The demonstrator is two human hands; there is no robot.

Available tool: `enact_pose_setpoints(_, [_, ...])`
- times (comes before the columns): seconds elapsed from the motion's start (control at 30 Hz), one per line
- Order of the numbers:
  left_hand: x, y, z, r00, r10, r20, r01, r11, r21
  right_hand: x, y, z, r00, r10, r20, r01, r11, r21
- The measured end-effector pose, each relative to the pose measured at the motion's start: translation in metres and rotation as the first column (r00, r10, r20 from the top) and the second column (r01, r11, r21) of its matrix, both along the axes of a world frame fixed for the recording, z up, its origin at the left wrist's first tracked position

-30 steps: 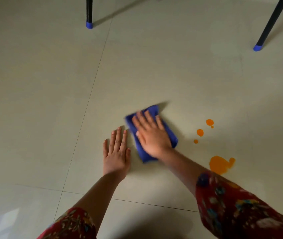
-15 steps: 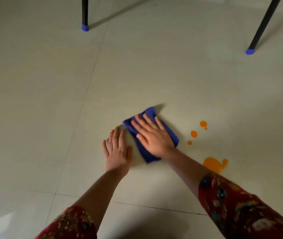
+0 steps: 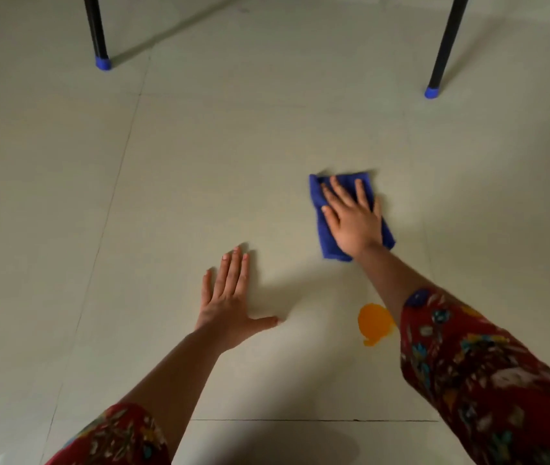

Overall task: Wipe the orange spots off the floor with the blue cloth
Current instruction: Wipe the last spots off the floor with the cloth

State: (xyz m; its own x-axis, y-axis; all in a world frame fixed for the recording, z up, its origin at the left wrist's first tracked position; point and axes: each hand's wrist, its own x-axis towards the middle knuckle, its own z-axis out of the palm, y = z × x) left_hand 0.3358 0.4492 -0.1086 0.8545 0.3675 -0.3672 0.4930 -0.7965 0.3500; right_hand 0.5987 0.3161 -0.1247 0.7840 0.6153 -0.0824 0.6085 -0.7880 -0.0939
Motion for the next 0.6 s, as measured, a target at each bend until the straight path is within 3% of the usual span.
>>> enact_pose_setpoints(0.17, [0.001, -0.001, 0.001, 0.999, 0.002, -0.032, -0.003, 1.000, -0.012, 0.019, -0.075, -0.002, 0.923, -0.384, 0.010, 0.383, 0.923, 0.021])
enact_pose_setpoints(0.33, [0.001, -0.003, 0.004, 0.997, -0.008, -0.071, 0.008, 1.000, -0.004, 0.008, -0.049, 0.002, 0.866, -0.499, -0.038, 0.500, 0.866, 0.007])
enact_pose_setpoints(0.4, [0.002, -0.003, 0.005, 0.996, -0.011, -0.084, 0.011, 1.000, 0.004, -0.017, -0.017, 0.004, 0.946, -0.323, -0.015, 0.323, 0.946, 0.031])
enact_pose_setpoints(0.47, [0.002, -0.004, 0.006, 0.996, -0.002, -0.086, 0.003, 1.000, 0.009, -0.072, 0.006, 0.002, 1.000, -0.021, 0.015, 0.020, 0.999, 0.045])
enact_pose_setpoints(0.53, [0.002, -0.004, 0.007, 0.996, 0.000, -0.092, 0.002, 1.000, 0.016, -0.126, -0.004, 0.003, 0.960, 0.278, -0.022, -0.278, 0.960, 0.035])
enact_pose_setpoints(0.6, [0.002, -0.004, 0.006, 0.996, 0.004, -0.085, -0.002, 1.000, 0.021, -0.118, -0.026, 0.005, 0.918, 0.392, -0.052, -0.392, 0.920, 0.011])
